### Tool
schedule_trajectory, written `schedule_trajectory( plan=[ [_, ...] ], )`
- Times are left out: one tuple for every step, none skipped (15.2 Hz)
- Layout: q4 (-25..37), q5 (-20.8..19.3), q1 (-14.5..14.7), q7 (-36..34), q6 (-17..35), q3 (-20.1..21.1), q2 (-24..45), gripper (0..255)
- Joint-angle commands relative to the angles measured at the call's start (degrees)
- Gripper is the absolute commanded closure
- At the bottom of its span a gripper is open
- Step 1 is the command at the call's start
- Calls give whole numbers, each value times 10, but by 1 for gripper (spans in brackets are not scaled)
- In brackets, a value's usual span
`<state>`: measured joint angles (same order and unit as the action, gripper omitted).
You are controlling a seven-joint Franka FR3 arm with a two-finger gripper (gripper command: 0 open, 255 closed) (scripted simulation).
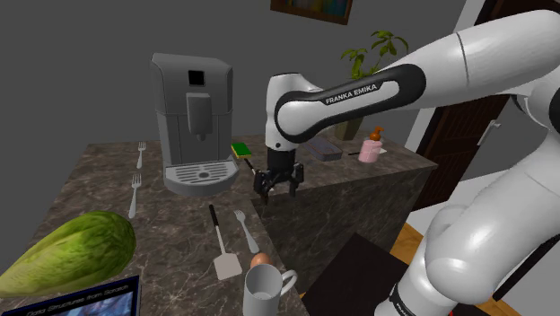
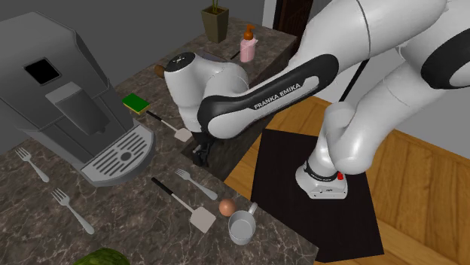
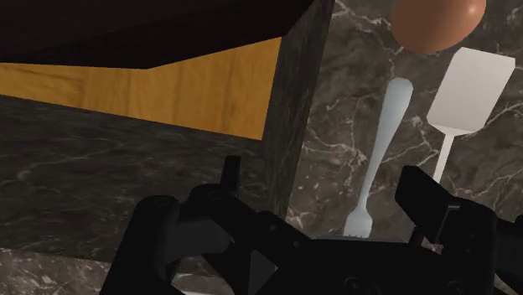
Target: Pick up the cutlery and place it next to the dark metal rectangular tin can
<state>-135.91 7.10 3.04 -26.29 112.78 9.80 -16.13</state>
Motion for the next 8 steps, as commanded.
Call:
schedule_trajectory(
  plan=[
    [10, 4, 5, -23, 27, 13, 34, 0],
    [18, 5, 7, -34, 40, 18, 55, 0],
    [27, 4, 9, -44, 53, 22, 75, 0],
    [36, 3, 11, -55, 65, 27, 96, 0],
    [46, 2, 13, -65, 77, 31, 117, 0],
    [57, -1, 15, -76, 88, 35, 139, 0],
    [69, -3, 17, -86, 99, 38, 160, 0],
    [79, -6, 20, -95, 107, 40, 179, 0]
  ],
)
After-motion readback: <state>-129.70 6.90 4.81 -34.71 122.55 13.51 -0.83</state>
